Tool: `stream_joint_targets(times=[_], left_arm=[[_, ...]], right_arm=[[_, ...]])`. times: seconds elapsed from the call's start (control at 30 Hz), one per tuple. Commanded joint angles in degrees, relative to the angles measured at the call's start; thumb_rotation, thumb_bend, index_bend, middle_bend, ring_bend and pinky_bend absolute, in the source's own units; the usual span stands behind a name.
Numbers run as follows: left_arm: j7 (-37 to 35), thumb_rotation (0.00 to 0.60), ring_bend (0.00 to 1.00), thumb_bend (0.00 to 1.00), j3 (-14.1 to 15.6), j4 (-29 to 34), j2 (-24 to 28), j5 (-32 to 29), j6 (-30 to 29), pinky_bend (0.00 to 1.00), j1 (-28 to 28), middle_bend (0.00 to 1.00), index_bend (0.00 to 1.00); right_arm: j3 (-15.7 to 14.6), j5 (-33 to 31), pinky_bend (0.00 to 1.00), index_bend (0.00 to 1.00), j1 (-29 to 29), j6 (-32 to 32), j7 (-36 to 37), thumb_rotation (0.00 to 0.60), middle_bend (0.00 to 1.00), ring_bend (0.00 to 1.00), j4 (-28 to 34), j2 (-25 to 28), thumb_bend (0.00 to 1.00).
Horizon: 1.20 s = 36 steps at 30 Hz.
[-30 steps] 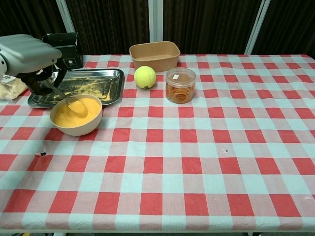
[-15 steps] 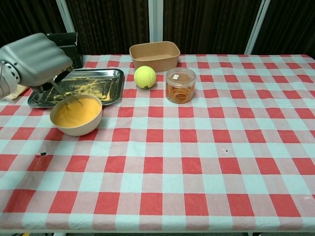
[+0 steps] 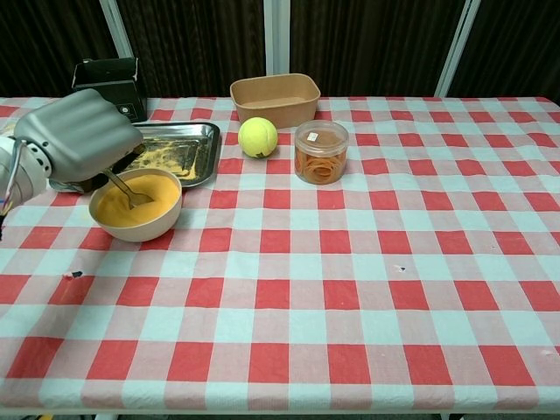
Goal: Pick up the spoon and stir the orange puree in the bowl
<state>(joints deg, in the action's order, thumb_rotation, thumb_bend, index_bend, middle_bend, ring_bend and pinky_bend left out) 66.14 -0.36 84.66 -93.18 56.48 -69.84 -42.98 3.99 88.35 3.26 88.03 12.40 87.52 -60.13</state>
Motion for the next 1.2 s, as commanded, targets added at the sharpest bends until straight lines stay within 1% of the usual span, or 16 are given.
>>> stream_joint_targets(times=[0.03, 0.13, 0.37, 0.6, 0.77, 0.93, 1.07, 1.17, 1.2], left_arm=[[-5.2, 0.600, 0.93, 0.45, -2.3, 1.7, 1.8, -2.0, 2.3, 0.98, 0.7, 0.95, 0.69], [-9.7, 0.600, 0.93, 0.45, -3.9, 3.6, 3.9, -4.2, 4.7, 0.98, 1.1, 0.95, 0.69], [-19.5, 0.600, 0.92, 0.45, -6.4, 5.9, 8.6, -7.3, 10.4, 0.98, 1.4, 0.94, 0.69], [-26.7, 0.600, 0.92, 0.45, -7.6, 5.9, 11.9, -7.5, 12.9, 0.97, 1.8, 0.94, 0.69], [-30.7, 0.600, 0.92, 0.45, -7.8, 6.8, 14.3, -7.0, 14.6, 0.97, 2.0, 0.94, 0.69], [-30.1, 0.600, 0.92, 0.45, -6.5, 7.0, 14.7, -5.5, 14.1, 0.97, 1.7, 0.94, 0.69], [-27.4, 0.600, 0.92, 0.45, -4.7, 7.2, 14.0, -4.3, 13.2, 0.97, 1.2, 0.94, 0.69], [-22.3, 0.600, 0.92, 0.45, -2.8, 6.5, 12.6, -1.9, 10.5, 0.97, 0.7, 0.94, 0.69], [-18.9, 0.600, 0.92, 0.45, -1.8, 5.5, 11.6, -0.1, 8.5, 0.97, 0.5, 0.94, 0.69]], right_arm=[[0.0, 0.0, 0.08, 0.00, 0.0, 0.0, 0.1, 0.600, 0.14, 0.00, -0.1, 0.0, 0.24], [0.0, 0.1, 0.08, 0.00, 0.0, 0.1, 0.2, 0.600, 0.14, 0.00, -0.1, -0.1, 0.23], [0.1, 0.2, 0.08, 0.00, 0.0, 0.3, 0.2, 0.600, 0.14, 0.00, -0.1, -0.1, 0.23], [0.1, 0.2, 0.08, 0.00, 0.0, 0.4, 0.0, 0.600, 0.14, 0.00, 0.0, -0.1, 0.23], [0.1, 0.3, 0.08, 0.00, 0.0, 0.4, -0.1, 0.600, 0.14, 0.00, 0.2, -0.1, 0.23], [0.1, 0.4, 0.08, 0.00, 0.1, 0.3, -0.4, 0.600, 0.14, 0.00, 0.4, -0.1, 0.23], [0.0, 0.4, 0.08, 0.00, 0.0, 0.3, -0.5, 0.600, 0.14, 0.00, 0.5, -0.1, 0.24], [0.0, 0.3, 0.08, 0.00, 0.0, 0.2, -0.6, 0.600, 0.14, 0.00, 0.6, -0.1, 0.24], [0.0, 0.3, 0.08, 0.00, 0.0, 0.2, -0.6, 0.600, 0.14, 0.00, 0.6, -0.1, 0.24]])
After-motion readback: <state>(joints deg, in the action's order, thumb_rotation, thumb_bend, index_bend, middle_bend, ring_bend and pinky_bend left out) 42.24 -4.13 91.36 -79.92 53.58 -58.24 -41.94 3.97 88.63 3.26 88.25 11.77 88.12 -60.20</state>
